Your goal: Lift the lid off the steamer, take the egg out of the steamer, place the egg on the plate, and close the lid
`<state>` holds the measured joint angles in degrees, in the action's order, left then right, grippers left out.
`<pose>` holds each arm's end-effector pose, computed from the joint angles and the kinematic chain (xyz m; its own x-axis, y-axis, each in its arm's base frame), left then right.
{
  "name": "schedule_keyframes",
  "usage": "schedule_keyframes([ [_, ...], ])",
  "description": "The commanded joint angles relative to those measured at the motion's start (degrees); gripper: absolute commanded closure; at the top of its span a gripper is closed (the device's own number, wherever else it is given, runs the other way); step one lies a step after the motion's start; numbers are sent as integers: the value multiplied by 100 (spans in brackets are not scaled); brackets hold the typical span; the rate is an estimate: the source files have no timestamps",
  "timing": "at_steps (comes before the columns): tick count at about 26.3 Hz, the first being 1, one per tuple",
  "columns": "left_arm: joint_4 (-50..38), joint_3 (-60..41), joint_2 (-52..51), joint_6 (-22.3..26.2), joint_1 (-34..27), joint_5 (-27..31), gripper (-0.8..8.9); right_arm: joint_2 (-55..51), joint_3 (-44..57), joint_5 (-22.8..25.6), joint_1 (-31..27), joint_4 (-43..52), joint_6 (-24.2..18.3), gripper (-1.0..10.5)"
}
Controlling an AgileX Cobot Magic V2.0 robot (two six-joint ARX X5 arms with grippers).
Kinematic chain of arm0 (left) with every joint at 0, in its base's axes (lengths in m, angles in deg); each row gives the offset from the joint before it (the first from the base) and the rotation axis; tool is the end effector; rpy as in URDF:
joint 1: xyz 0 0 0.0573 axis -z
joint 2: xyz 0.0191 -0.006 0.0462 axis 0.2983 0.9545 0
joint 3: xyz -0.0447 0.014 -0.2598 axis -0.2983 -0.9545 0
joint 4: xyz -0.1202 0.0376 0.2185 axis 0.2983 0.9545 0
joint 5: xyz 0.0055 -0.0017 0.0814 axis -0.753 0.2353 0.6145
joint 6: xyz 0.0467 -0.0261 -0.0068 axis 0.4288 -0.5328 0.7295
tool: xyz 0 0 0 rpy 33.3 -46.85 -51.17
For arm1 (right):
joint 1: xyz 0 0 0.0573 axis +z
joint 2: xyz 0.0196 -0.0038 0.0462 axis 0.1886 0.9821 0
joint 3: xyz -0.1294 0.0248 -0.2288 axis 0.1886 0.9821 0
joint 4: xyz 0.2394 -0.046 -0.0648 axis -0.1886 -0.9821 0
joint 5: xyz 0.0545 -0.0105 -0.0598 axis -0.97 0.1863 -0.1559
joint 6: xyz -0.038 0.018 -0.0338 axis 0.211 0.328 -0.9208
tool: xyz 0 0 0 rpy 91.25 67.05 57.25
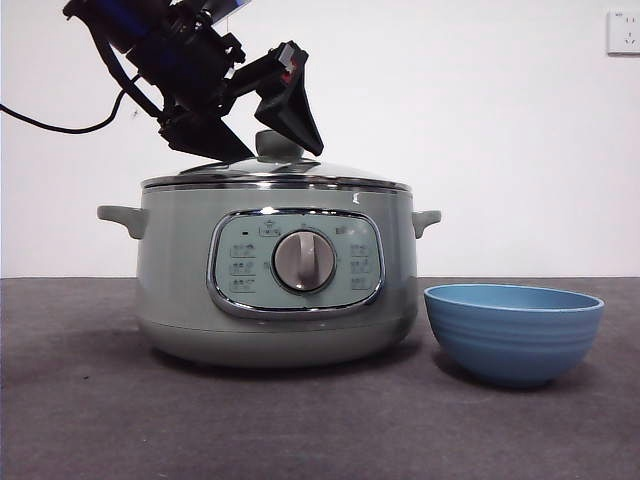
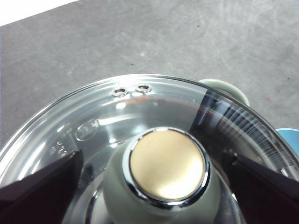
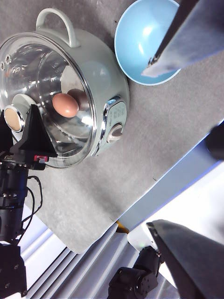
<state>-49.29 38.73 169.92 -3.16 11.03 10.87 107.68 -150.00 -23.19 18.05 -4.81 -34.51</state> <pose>0.3065 -0.1721 0.2706 0.6532 -0.5796 -0.4872 0.6477 0.7610 -0.0369 0.1265 0.0363 0.3538 0.4266 0.7590 -0.4920 -0.6993 0.6217 0.3528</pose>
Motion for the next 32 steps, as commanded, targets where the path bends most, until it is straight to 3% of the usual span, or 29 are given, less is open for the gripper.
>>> schedule_keyframes([
  [1,11,-11,33,57,20,85,480,2,-20,-2,15,35,-24,319],
  [4,127,-11,33,55,20,81,664,2,-20,22,15,35,-24,320],
  [7,133,-11,33,44,20,81,671,2,-20,267,17,37,-24,320],
  [12,125,-11,31,39,20,74,825,2,-20,275,17,35,-24,320],
  [32,-39,-4,-848,-140,13,46,822,2,-20,278,17,39,-20,320],
])
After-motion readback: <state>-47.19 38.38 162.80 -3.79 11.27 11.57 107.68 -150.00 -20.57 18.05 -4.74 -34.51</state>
